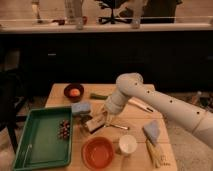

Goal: Place eraser in red bowl

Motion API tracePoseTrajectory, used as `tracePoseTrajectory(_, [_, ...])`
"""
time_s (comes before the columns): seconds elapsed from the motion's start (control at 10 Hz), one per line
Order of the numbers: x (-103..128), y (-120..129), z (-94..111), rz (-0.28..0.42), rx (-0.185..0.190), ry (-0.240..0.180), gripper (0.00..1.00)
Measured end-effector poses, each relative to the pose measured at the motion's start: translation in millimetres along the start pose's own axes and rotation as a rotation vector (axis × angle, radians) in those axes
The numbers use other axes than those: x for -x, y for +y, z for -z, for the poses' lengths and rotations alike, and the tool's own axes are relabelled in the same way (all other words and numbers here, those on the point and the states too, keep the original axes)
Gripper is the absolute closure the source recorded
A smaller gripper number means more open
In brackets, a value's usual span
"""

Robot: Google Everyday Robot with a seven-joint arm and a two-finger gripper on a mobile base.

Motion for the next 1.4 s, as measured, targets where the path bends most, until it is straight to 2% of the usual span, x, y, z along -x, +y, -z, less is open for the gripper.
tracePoseTrajectory(0.2, [24,-6,-12,0.088,0.056,-0.05,1.0])
tracePoseTrajectory(0.4, [44,-7,-23,0.17,0.132,-0.084,1.0])
tracePoseTrajectory(0.6, [65,2,-37,0.243,0.253,-0.092,1.0])
tracePoseTrajectory(0.8, [71,26,-45,0.256,0.355,-0.084,1.0])
tracePoseTrajectory(1.1, [59,56,-38,0.217,0.373,-0.077,1.0])
tracePoseTrajectory(1.4, [58,83,-34,0.185,0.352,-0.081,1.0])
